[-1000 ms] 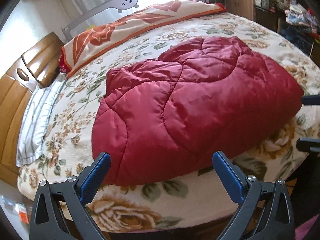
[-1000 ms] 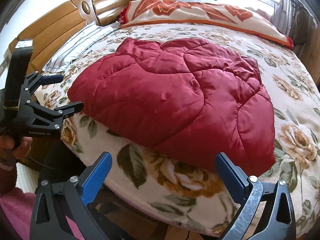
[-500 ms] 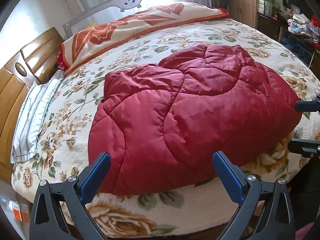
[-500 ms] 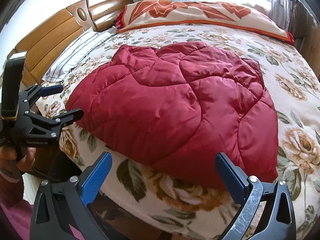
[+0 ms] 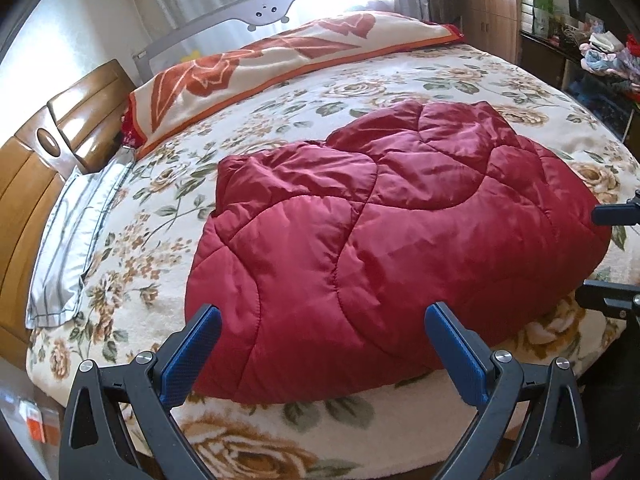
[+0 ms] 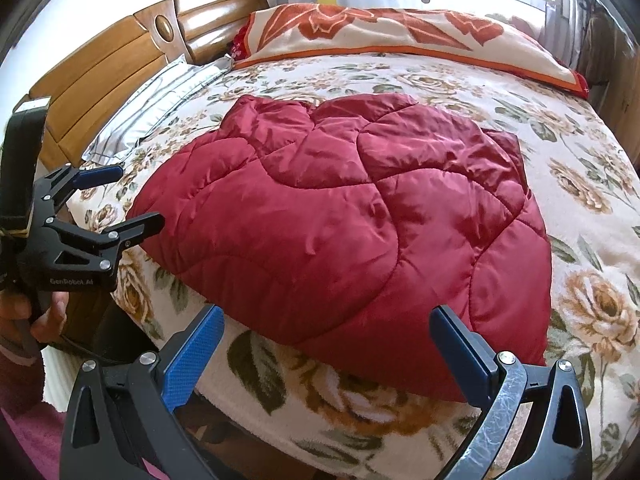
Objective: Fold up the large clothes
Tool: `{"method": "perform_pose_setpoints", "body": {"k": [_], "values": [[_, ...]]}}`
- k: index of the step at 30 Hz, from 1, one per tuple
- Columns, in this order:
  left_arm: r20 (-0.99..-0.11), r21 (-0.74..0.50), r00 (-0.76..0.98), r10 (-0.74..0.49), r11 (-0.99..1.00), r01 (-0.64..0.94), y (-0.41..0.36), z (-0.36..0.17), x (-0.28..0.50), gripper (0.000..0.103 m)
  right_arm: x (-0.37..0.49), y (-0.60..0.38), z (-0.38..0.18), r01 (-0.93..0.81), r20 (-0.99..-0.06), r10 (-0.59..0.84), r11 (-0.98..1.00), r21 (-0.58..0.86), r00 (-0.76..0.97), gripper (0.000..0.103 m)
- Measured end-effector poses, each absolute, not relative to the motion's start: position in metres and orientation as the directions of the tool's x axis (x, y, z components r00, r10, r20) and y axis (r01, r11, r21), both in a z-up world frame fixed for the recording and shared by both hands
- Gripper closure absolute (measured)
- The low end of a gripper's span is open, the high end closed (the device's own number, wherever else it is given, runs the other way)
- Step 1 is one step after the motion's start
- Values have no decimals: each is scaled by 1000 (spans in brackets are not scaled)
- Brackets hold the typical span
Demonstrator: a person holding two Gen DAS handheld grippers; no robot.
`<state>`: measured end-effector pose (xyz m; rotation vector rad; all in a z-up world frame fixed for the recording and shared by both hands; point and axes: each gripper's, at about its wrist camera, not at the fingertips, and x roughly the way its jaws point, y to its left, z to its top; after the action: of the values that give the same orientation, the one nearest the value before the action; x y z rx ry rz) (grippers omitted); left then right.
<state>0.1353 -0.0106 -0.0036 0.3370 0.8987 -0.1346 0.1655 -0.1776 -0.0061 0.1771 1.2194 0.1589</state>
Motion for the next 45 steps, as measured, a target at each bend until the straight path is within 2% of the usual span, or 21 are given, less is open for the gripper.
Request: {"method": "perform_pose_setpoints", "body": {"k": [16,45], "values": [[-788,197,615,3,949,247,-7,-3,138,1,176,-185,-10,-20,-918,207,977,213,339,0],[-778,225,627,26,944,240,-10,-3,140,1,183,-184,-8,-26,-915,208,977,212,346,0]]}}
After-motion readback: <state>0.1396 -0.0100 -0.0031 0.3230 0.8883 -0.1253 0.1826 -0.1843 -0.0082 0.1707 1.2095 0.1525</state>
